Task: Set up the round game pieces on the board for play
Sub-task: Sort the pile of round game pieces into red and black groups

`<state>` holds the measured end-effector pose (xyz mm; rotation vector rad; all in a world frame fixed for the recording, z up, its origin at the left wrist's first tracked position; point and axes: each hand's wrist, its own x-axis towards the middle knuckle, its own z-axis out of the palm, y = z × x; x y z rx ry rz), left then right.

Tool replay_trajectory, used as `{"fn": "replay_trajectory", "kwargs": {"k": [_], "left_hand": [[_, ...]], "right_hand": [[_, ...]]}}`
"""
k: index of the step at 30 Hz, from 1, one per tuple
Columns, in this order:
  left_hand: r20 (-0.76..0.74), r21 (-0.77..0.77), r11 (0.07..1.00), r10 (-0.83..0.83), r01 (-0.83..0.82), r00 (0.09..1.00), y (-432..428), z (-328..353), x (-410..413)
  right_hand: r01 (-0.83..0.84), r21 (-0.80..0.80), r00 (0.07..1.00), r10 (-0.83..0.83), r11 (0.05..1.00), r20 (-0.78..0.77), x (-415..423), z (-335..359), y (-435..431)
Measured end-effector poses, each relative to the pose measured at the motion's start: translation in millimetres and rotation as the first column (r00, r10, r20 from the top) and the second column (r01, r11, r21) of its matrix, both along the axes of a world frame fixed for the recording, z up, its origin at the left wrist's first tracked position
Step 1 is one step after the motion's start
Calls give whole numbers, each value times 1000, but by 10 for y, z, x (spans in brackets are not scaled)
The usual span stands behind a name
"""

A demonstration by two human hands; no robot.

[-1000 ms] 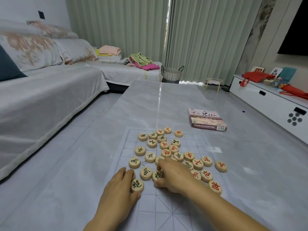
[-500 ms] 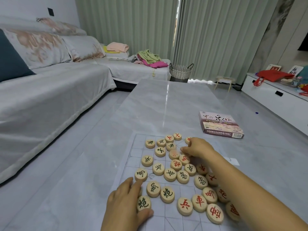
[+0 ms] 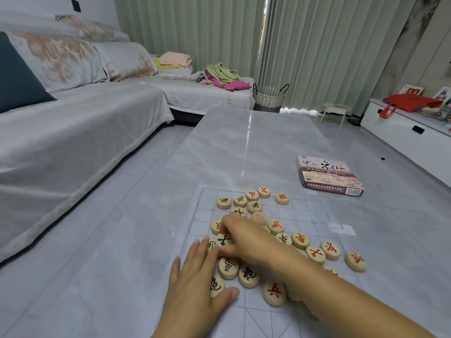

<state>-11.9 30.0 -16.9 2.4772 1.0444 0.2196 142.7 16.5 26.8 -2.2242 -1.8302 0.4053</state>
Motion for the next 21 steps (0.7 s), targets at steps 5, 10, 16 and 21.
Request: {"fn": "replay_trajectory", "kwargs": {"k": [5,10,16,21], "left_hand": [[-126,32,999,29,-26,992,11,20,-33],[-198,72,996,65,-52,978,-7,40,-36],[-169,-20,998,58,-62,984,13,39,-48],[-118,-61,996,57,-65,991,2,69,-45]], "right_hand": [[29,-13,998,-30,999,-52,-70,-75,-23],[77,-80,993,-70,994,92,-46,-60,32],[206,25,972,-201,978,-121,156,-45,145],[501,1,862,-499,866,92,783,-36,331]]}}
